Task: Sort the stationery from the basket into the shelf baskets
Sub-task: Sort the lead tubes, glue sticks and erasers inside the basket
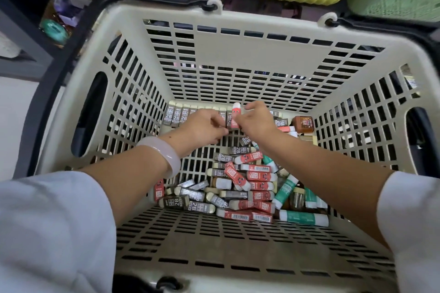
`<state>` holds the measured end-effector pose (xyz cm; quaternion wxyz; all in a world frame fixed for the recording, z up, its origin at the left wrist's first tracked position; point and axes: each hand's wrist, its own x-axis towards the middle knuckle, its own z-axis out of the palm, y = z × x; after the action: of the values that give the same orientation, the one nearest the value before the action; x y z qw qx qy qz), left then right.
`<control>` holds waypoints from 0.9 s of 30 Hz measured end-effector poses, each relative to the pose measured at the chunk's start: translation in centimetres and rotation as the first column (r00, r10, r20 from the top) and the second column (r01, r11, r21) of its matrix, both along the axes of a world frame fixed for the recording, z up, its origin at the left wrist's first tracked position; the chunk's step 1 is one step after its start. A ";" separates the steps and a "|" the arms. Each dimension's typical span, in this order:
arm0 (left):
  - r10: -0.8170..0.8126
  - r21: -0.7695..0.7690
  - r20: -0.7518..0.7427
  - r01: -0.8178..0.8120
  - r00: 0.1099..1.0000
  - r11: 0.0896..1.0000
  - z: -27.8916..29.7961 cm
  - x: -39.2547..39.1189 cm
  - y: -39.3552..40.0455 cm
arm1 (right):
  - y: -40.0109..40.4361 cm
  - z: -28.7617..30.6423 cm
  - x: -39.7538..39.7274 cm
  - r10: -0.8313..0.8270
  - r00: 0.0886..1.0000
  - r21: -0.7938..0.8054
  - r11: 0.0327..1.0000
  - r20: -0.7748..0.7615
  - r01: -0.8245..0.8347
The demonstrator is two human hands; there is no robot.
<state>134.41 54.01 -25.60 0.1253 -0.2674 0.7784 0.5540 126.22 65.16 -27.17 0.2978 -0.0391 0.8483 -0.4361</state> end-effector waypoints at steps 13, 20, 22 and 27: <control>-0.618 -0.450 0.301 0.680 0.726 0.579 -2.3 1.8 1.1 | 0.7 -0.9 -1.2 0.333 0.904 0.364 0.904 -0.267 -0.225; -0.518 -0.436 0.341 0.620 0.784 0.652 -1.4 1.1 0.6 | 3.5 -0.1 -2.6 0.714 0.587 0.698 0.639 -0.381 -0.323; -0.475 -0.430 0.341 0.584 0.811 0.688 -1.0 0.9 0.1 | 3.4 0.0 -2.5 0.775 0.525 0.742 0.572 -0.351 -0.349; -0.310 -0.390 0.279 0.402 0.909 0.828 -0.2 0.6 -0.9 | 2.7 0.5 -2.7 0.866 0.388 0.801 0.461 -0.314 -0.381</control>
<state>135.02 53.08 -25.78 0.2421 -0.1931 0.9021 0.3005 123.49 67.84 -26.63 0.0998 -0.4420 0.8883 0.0750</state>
